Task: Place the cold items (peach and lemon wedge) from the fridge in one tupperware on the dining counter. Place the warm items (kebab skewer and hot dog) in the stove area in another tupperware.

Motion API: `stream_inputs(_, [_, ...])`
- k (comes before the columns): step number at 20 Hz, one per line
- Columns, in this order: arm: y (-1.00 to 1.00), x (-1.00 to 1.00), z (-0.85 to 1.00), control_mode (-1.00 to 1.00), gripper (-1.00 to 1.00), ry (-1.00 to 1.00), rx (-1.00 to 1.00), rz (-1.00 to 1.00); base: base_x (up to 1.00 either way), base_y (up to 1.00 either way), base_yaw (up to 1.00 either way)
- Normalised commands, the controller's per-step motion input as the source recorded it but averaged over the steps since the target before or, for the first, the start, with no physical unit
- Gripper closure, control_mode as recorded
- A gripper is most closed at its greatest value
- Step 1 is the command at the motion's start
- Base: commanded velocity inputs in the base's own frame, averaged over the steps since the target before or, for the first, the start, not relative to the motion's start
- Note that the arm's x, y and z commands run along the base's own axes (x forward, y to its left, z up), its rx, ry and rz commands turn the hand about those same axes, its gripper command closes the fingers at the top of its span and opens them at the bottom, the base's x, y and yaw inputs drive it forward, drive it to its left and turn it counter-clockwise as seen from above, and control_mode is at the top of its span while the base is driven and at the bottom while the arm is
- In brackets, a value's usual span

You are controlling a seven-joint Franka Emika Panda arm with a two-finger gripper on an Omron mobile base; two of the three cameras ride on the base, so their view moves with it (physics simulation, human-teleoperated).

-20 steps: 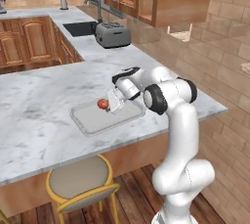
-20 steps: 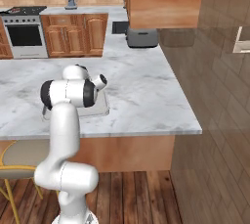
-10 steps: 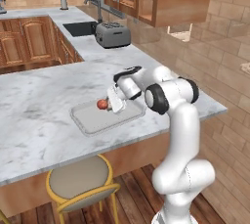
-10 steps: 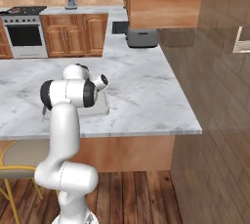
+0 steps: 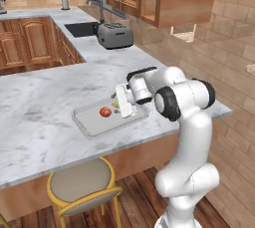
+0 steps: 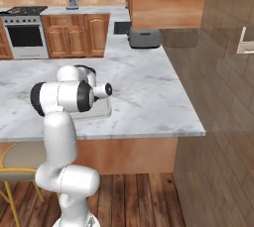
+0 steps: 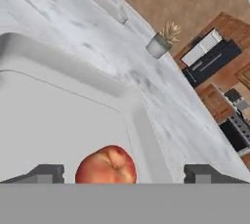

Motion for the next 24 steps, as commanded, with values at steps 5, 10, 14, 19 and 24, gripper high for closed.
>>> stream_inputs(5, [-0.71,-0.9,1.0,-1.0,-1.0,-0.37,0.23,0.0,0.0,0.0,0.0])
stream_inputs(10, [-0.3,-0.98,1.0,-1.0,-1.0,-0.32,0.04,0.0,0.0,0.0,0.0])
stream_inputs(14, [-0.08,-1.0,1.0,-1.0,-1.0,-0.31,0.0,0.0,0.0,0.0,0.0])
stream_inputs(19, [-0.15,-1.0,1.0,-1.0,-1.0,-0.38,-0.03,0.0,0.0,0.0,0.0])
stream_inputs(24, [-0.02,-1.0,0.88,-1.0,-1.0,-0.18,-0.31,-0.09,0.0,0.0,0.0])
